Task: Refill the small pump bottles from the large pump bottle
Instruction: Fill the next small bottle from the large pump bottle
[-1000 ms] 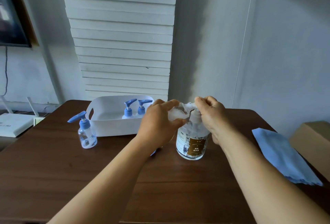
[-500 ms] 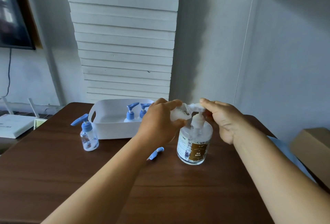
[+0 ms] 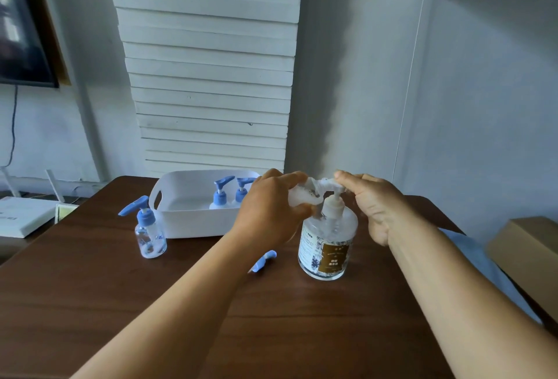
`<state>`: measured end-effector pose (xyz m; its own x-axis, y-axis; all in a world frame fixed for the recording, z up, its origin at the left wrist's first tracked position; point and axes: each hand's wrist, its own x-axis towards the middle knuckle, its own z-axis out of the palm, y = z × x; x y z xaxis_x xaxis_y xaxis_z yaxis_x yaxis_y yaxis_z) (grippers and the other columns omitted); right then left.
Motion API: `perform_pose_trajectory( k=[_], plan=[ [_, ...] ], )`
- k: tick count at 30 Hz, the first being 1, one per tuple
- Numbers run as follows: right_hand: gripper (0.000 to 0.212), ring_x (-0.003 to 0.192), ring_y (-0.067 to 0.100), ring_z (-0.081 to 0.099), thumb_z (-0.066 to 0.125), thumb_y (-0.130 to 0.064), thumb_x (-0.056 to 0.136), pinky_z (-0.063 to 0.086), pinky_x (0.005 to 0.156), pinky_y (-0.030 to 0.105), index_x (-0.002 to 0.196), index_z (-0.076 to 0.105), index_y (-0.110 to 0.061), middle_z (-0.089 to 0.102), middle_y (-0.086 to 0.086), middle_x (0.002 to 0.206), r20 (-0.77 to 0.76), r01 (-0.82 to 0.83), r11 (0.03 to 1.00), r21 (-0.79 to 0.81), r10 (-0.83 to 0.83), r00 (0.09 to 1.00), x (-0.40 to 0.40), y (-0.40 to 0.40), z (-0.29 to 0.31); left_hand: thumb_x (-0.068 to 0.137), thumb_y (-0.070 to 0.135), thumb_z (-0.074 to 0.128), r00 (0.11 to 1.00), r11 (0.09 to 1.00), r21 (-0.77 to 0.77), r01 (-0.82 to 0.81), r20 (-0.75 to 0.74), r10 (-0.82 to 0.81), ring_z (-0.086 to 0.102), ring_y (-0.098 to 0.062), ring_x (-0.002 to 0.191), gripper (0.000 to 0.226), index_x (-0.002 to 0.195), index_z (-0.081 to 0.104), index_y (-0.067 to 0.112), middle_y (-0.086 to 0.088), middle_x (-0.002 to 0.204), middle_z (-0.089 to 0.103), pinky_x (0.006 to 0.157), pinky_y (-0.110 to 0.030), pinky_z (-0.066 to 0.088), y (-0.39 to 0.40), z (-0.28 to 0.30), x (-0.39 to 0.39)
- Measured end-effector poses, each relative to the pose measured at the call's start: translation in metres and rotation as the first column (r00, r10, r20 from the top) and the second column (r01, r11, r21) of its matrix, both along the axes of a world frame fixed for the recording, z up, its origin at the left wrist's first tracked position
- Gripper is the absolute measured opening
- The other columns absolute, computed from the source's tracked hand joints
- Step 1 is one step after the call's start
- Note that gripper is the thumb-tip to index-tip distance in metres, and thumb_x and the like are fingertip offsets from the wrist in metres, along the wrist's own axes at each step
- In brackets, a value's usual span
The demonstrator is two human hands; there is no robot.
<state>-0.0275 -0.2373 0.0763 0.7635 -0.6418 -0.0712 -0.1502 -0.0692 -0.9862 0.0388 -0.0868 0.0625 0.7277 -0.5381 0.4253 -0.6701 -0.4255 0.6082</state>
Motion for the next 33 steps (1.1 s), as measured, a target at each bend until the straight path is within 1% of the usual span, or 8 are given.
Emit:
perform_pose_trajectory(
  k=[6,11,14,18,23,26,29,33],
  plan=[
    [0.03,0.113,0.019,0.048,0.065,-0.045,0.083,0.028,0.097,0.035,0.078,0.057,-0.016,0.059,0.004,0.108,-0.036,-0.052,0.998,0.024,0.053,0.998,-0.004,0.002,-0.006,0.077,0.037,0.07,1.0,1.0,-0.004,0.011,-0.022,-0.011,0.051,-0.015,0.099,0.052,0.127,0.054,0.033,0.008,0.1,0.046,0.077,-0.02,0.035,0.0,-0.007,-0.002],
    [0.031,0.075,0.011,0.048,0.067,-0.036,0.085,0.032,0.086,0.029,0.066,0.052,-0.016,0.052,-0.003,0.07,-0.003,-0.009,0.999,-0.049,0.009,1.0,-0.003,-0.001,0.008,0.077,0.039,0.07,1.0,1.0,-0.004,-0.003,0.009,0.003,0.052,-0.015,0.103,0.056,0.129,0.052,0.033,0.009,0.104,0.046,0.08,-0.023,0.04,-0.001,0.002,-0.002],
    [0.034,0.069,0.009,0.047,0.067,-0.035,0.085,0.033,0.073,0.025,0.063,0.049,-0.017,0.05,-0.004,0.065,0.006,-0.005,1.0,-0.024,0.005,1.0,-0.002,0.001,-0.001,0.076,0.039,0.07,1.0,1.0,-0.003,0.0,0.001,0.0,0.05,-0.014,0.098,0.055,0.128,0.053,0.033,0.009,0.101,0.046,0.079,-0.021,0.038,-0.001,-0.003,-0.001],
    [0.034,0.075,0.012,0.048,0.065,-0.035,0.086,0.03,0.082,0.03,0.065,0.047,-0.016,0.051,-0.003,0.068,-0.006,-0.002,0.997,-0.072,0.002,1.0,-0.004,0.004,-0.005,0.077,0.037,0.07,1.0,1.0,-0.008,0.008,-0.013,-0.008,0.048,-0.011,0.091,0.051,0.125,0.055,0.033,0.007,0.099,0.047,0.075,-0.019,0.034,0.0,-0.008,-0.003],
    [0.03,0.078,0.006,0.049,0.066,-0.032,0.086,0.029,0.072,0.028,0.069,0.048,-0.015,0.058,-0.001,0.08,-0.016,0.015,0.977,-0.213,-0.019,1.0,-0.004,0.003,0.015,0.078,0.039,0.069,1.0,1.0,-0.004,-0.006,0.01,0.006,0.052,-0.015,0.101,0.054,0.128,0.053,0.033,0.008,0.102,0.045,0.077,-0.022,0.038,-0.001,0.001,-0.002],
    [0.032,0.077,0.007,0.047,0.065,-0.031,0.087,0.029,0.076,0.029,0.066,0.045,-0.016,0.055,-0.002,0.077,0.004,0.007,0.988,-0.154,-0.006,1.0,-0.002,0.001,0.009,0.077,0.04,0.07,1.0,1.0,-0.006,-0.004,0.013,0.005,0.051,-0.016,0.103,0.055,0.128,0.053,0.033,0.009,0.102,0.045,0.08,-0.022,0.039,-0.001,0.0,-0.002],
    [0.035,0.073,0.006,0.045,0.064,-0.033,0.088,0.032,0.064,0.024,0.064,0.044,-0.017,0.053,-0.003,0.072,-0.001,0.008,0.995,-0.101,-0.008,1.0,-0.001,0.004,-0.004,0.077,0.039,0.071,1.0,1.0,-0.007,0.005,-0.016,-0.005,0.051,-0.016,0.102,0.053,0.127,0.054,0.032,0.007,0.102,0.047,0.08,-0.021,0.037,-0.001,-0.008,-0.002],
    [0.035,0.072,0.009,0.046,0.064,-0.032,0.088,0.033,0.062,0.021,0.064,0.044,-0.016,0.052,-0.001,0.07,0.011,0.026,0.984,-0.175,-0.024,1.0,-0.001,0.004,0.0,0.077,0.039,0.071,1.0,1.0,-0.029,0.005,-0.029,-0.006,0.052,-0.016,0.102,0.055,0.129,0.053,0.032,0.007,0.103,0.048,0.08,-0.021,0.038,-0.001,-0.006,-0.003]
  ],
)
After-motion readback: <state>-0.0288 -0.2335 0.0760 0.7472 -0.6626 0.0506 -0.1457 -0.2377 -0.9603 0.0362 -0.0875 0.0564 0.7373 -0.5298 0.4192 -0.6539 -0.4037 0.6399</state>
